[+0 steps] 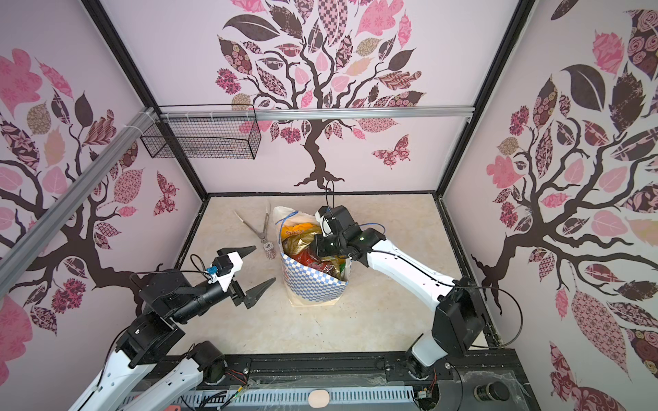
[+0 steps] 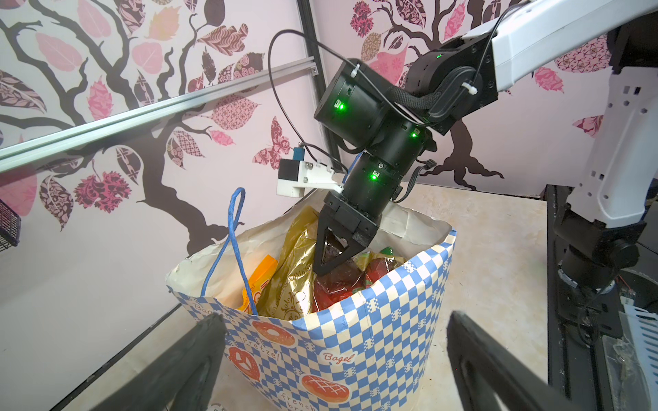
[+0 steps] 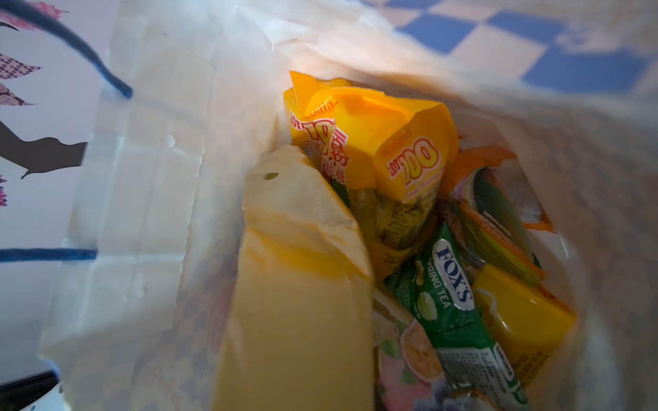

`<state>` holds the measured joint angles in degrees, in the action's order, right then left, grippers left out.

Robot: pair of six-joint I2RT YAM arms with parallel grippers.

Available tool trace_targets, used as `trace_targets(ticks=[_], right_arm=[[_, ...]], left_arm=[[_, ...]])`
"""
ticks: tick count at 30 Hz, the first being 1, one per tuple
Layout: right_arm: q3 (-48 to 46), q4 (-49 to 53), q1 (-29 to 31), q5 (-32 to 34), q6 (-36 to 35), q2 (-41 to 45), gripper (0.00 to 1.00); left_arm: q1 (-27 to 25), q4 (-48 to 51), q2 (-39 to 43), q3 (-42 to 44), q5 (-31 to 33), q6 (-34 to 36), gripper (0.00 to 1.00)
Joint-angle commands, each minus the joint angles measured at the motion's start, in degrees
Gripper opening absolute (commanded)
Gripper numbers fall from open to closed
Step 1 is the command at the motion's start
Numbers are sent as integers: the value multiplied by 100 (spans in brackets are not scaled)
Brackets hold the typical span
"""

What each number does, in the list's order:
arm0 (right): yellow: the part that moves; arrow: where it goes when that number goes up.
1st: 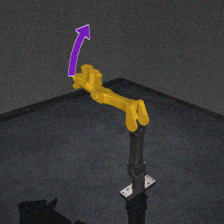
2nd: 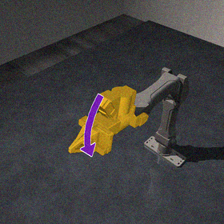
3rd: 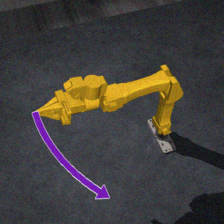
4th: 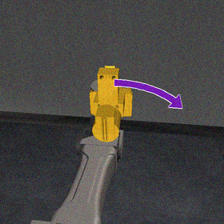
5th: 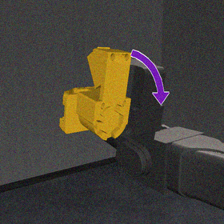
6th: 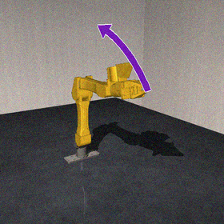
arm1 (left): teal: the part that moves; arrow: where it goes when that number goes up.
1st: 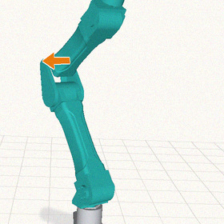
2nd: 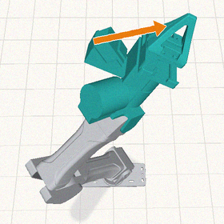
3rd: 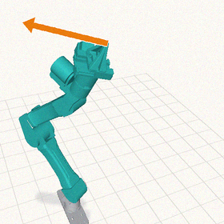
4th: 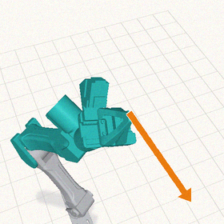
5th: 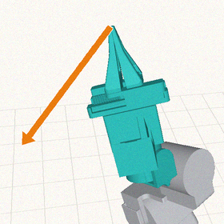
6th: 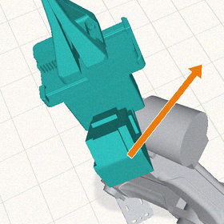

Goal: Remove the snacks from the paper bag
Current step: 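Lower the right gripper into the bag onto the gold-and-red fruit candy packet, then grasp the fruit candy packet with the right gripper and lift it out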

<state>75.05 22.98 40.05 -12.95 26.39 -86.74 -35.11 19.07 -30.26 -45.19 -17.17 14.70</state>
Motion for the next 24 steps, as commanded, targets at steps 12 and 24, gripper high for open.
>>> trace_targets(ticks=[12, 24], right_arm=[[624, -635, 13, 446, 107, 977, 0], [808, -792, 13, 563, 96, 1479, 0]], left_arm=[[14, -123, -15, 169, 80, -64, 99], [18, -123, -96, 151, 178, -81, 98]])
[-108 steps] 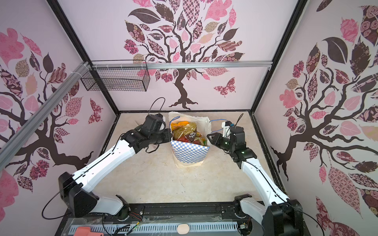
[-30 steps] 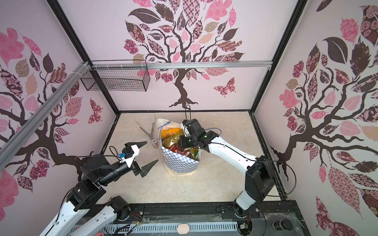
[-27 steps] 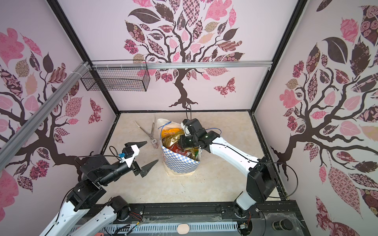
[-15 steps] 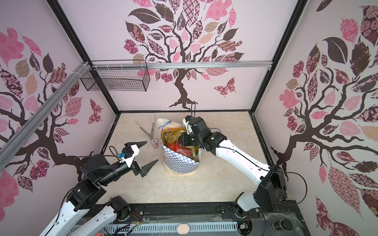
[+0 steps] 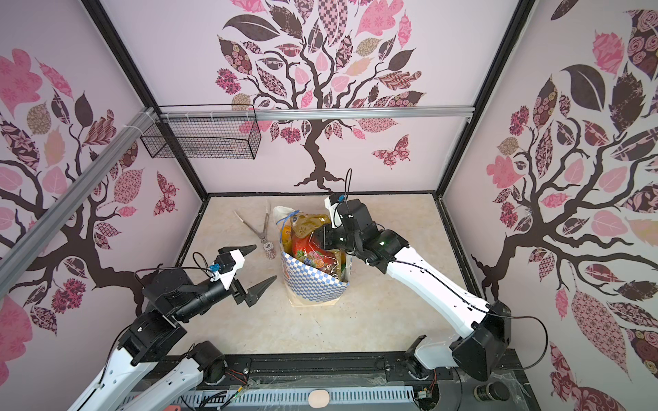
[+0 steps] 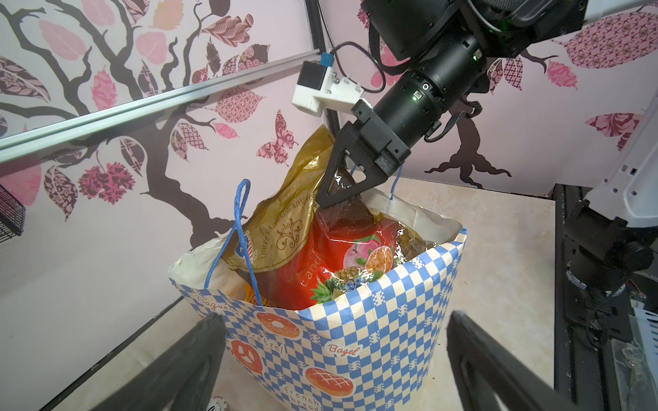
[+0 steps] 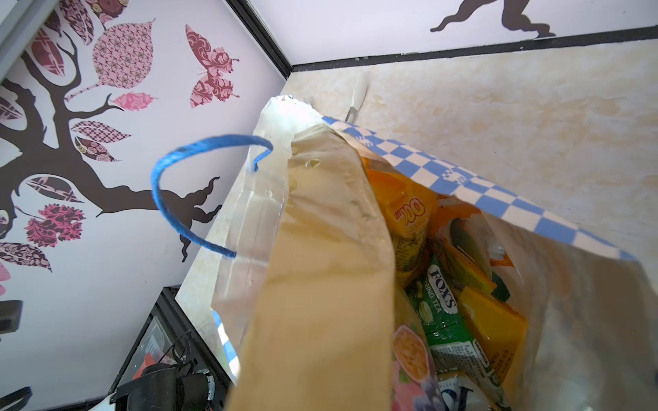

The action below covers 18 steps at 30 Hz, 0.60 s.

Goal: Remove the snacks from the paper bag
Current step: 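Grasp the fruit candy packet with the right gripper and lift it out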

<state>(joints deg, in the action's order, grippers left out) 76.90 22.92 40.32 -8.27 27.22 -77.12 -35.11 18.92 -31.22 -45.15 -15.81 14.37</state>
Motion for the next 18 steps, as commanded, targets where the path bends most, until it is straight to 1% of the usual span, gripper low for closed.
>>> trace_targets(ticks=[1, 8, 18], right_arm=[[663, -796, -15, 101, 2, 538, 0], [992, -764, -14, 93, -41, 576, 0], [1724, -593, -9, 229, -311, 588, 0]], left_arm=[[22, -108, 2, 158, 56, -48, 98], [20, -115, -4, 164, 70, -48, 98], [22, -123, -68, 166, 52, -48, 98]])
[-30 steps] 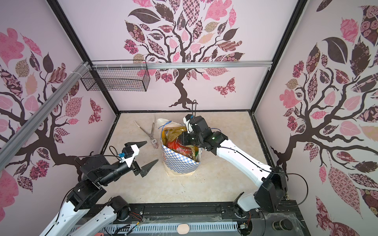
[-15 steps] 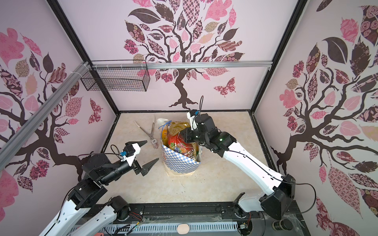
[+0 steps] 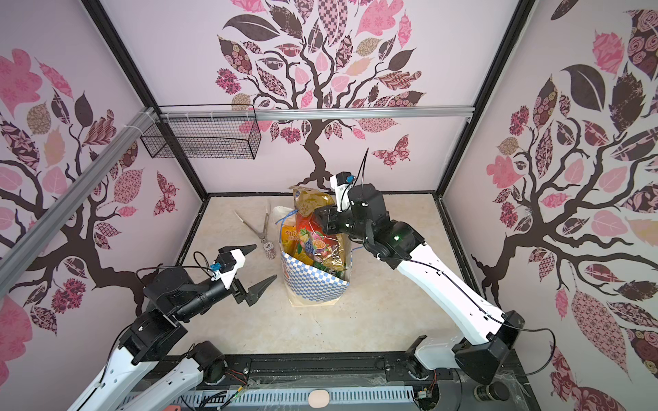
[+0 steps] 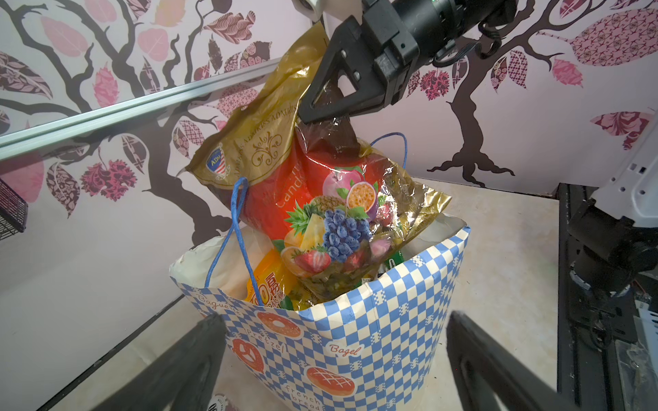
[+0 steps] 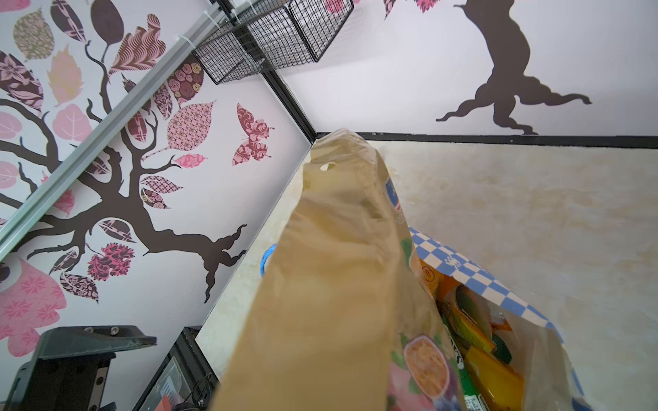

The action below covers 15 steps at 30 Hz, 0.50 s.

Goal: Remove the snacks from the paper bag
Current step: 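Grasp the fruit candy packet with the right gripper and lift it out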

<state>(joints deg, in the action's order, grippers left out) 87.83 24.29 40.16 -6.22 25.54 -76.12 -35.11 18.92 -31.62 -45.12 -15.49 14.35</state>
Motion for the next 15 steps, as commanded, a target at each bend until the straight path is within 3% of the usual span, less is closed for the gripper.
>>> trace_targets(ticks=[1, 15], right_arm=[[766, -670, 9, 31, -194, 462, 0], [2584, 531, 0, 1106, -903, 468, 0]], left_arm=[[17, -126, -36, 162, 26, -50, 98], [22, -173, -61, 188, 30, -55, 98]])
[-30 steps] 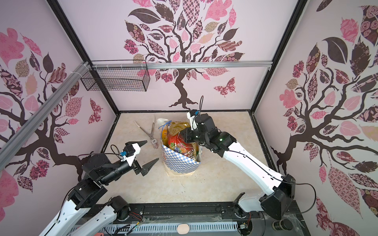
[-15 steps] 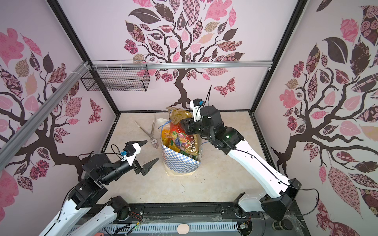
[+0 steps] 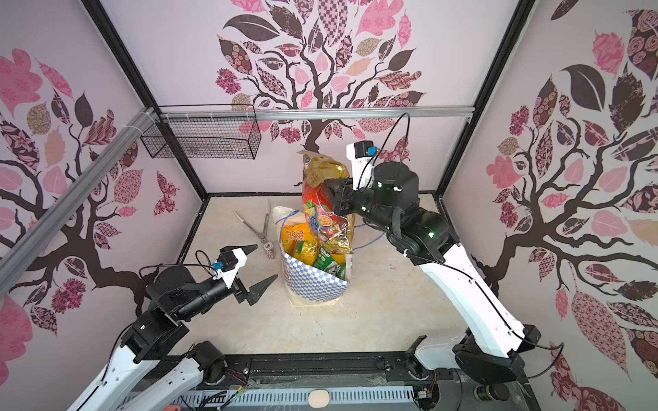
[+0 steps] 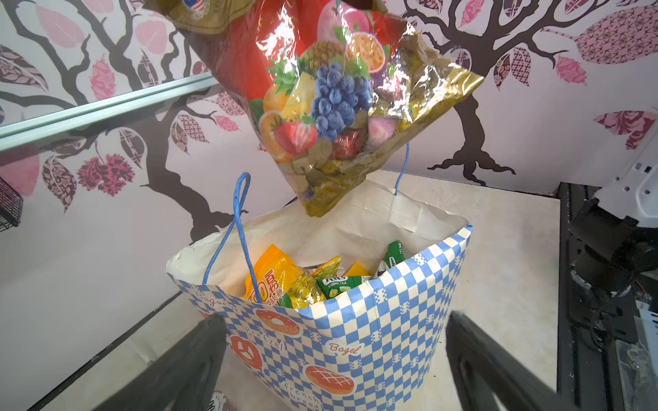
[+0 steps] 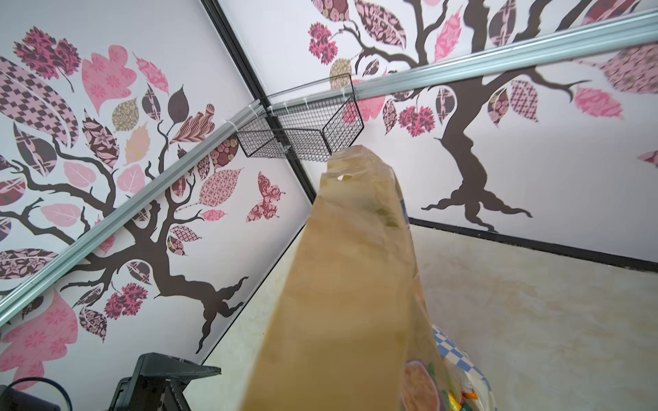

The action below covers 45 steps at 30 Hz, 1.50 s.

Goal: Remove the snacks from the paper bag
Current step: 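Grasp the fruit candy packet with the right gripper and lift it out, then carry the packet beside the bag and lower it onto the table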

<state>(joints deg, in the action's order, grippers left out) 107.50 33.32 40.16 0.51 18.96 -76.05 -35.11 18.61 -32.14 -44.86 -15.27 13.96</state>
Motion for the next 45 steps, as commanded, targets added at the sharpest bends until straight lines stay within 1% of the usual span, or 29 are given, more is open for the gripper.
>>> trace_targets(ticks=[1, 6, 13, 16, 20, 23, 30, 36, 39, 40, 42, 43, 44, 45], right_arm=[[684, -288, 0, 562, -299, 485, 0], [476, -233, -2, 1513, -534, 891, 0], [-249, -581, -4, 3094, -913, 1604, 0], [-703, -809, 0, 3728, -1047, 1903, 0], [-1743, -1538, -2, 4509, -1285, 2523, 0], [-2314, -1790, -4, 4871, -1360, 2890, 0], [-3376, -1941, -2, 5159, -1232, 3275, 0], [-4024, -1934, -42, 5101, -876, 3257, 0], [-4211, -1749, -319, 4638, -422, 3137, 0], [-4256, -1618, -547, 4327, -152, 3084, 0], [-4341, -1398, -1199, 3443, 398, 2962, 0], [-4415, -1337, -1665, 2823, 697, 2895, 0], [-4504, -1333, -2135, 2009, 982, 2838, 0], [-4604, -1361, -2601, 1372, 1254, 2776, 0]], left_arm=[[20, -143, -10, 164, 15, -16, 97], [22, -145, 11, 171, 32, -7, 97], [22, -154, 7, 166, -7, -33, 97], [19, -156, 19, 167, -11, -42, 97], [18, -158, 24, 171, -3, -33, 97], [22, -156, 22, 171, 6, -42, 97], [21, -174, -55, 172, -82, -90, 97], [22, -196, -74, 179, 24, -106, 97], [20, -193, -80, 175, 28, -112, 97], [22, -192, -90, 180, 39, -112, 97], [22, -188, -116, 172, 50, -121, 97], [21, -187, -116, 176, 58, -121, 97], [15, -185, -117, 176, 66, -121, 97], [21, -185, -109, 173, 72, -121, 97]])
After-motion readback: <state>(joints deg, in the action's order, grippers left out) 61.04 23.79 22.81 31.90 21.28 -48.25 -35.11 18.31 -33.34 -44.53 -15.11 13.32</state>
